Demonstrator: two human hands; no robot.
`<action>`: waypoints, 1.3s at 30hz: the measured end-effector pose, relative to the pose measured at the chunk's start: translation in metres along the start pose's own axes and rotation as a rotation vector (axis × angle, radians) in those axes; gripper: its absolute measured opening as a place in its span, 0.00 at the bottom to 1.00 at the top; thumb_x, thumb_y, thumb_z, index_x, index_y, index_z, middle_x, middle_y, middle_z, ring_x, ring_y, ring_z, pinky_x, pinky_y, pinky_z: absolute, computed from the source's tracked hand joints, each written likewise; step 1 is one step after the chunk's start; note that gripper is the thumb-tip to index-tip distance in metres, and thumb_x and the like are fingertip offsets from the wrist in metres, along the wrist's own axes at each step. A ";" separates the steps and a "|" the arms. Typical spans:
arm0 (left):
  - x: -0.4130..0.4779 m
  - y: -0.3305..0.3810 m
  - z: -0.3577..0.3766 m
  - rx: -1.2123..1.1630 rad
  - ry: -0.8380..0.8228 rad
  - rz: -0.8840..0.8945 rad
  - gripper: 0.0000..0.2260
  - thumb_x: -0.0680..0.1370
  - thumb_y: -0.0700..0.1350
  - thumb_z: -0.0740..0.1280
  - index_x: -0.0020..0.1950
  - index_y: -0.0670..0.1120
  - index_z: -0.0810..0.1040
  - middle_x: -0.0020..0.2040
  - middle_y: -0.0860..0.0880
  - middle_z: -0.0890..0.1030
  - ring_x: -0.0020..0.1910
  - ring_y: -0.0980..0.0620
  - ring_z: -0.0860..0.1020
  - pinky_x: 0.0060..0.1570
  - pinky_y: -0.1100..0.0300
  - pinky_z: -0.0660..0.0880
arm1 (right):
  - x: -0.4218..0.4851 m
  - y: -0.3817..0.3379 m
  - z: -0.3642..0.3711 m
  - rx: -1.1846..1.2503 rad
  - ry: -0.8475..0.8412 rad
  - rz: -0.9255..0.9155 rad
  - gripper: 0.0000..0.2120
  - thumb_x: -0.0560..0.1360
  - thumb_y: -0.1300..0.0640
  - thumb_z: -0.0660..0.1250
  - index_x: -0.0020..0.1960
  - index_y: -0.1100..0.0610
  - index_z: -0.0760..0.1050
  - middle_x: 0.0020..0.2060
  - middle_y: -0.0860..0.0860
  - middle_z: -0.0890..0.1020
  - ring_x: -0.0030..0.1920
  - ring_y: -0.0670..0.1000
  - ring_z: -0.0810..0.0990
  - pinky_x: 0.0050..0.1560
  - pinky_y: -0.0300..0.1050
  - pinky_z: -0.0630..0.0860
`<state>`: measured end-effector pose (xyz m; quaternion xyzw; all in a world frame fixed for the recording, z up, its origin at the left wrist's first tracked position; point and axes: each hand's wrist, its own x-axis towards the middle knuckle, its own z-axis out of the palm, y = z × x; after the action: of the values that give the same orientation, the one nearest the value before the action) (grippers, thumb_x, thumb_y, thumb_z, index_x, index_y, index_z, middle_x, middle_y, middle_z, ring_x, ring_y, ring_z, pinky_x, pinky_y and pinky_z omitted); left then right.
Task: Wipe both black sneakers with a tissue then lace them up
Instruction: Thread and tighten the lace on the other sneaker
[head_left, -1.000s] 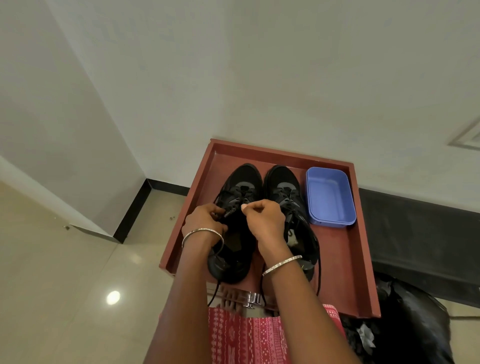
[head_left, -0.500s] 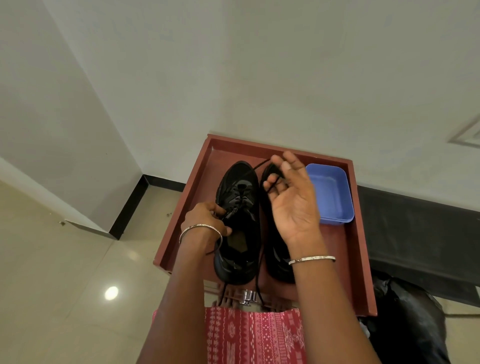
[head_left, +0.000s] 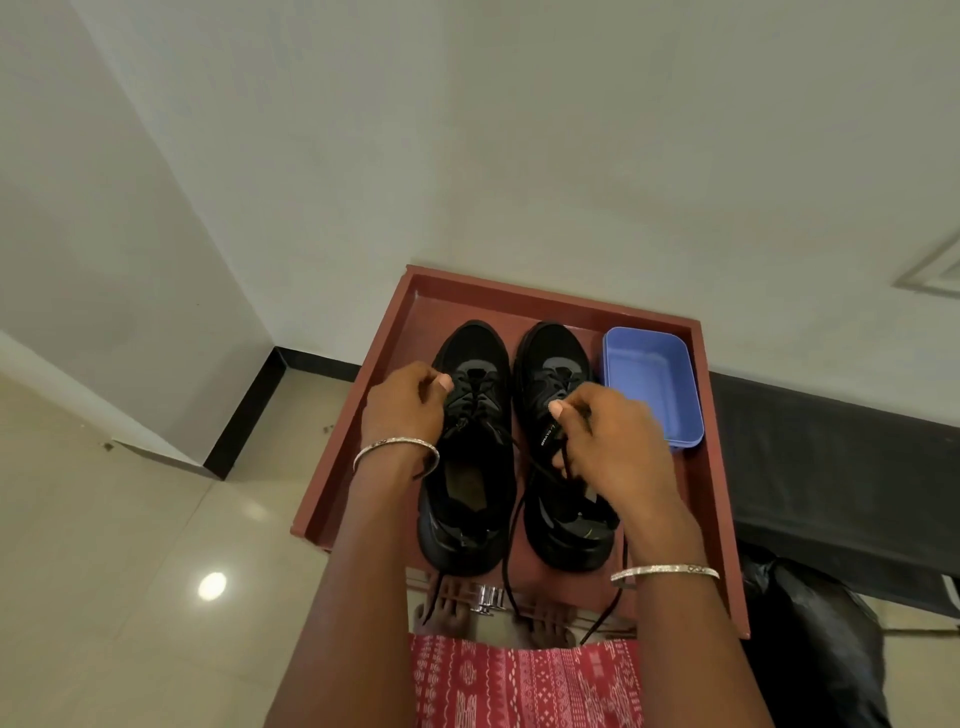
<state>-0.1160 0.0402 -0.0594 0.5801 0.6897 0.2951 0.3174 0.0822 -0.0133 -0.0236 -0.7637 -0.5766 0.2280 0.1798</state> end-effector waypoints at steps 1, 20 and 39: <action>0.001 0.000 0.002 0.034 -0.014 -0.004 0.07 0.81 0.48 0.66 0.47 0.47 0.81 0.41 0.47 0.83 0.42 0.45 0.81 0.46 0.49 0.79 | 0.003 -0.002 0.001 -0.062 0.137 -0.005 0.09 0.79 0.47 0.67 0.43 0.49 0.76 0.32 0.47 0.82 0.36 0.49 0.82 0.39 0.48 0.80; 0.008 -0.008 0.002 -0.018 -0.158 -0.134 0.06 0.75 0.43 0.75 0.46 0.55 0.85 0.48 0.49 0.84 0.49 0.49 0.82 0.53 0.50 0.81 | 0.026 -0.032 0.068 0.220 0.035 -0.097 0.06 0.76 0.61 0.71 0.47 0.51 0.83 0.42 0.45 0.84 0.44 0.43 0.81 0.46 0.40 0.76; 0.009 -0.006 0.005 0.009 -0.154 -0.128 0.06 0.74 0.43 0.76 0.42 0.54 0.83 0.40 0.51 0.84 0.43 0.51 0.82 0.48 0.53 0.81 | 0.028 -0.026 0.066 0.275 -0.025 -0.085 0.10 0.76 0.64 0.69 0.47 0.49 0.79 0.42 0.45 0.81 0.44 0.45 0.80 0.50 0.50 0.80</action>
<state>-0.1172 0.0485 -0.0683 0.5570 0.7002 0.2258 0.3853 0.0314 0.0218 -0.0692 -0.7037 -0.5741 0.3065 0.2852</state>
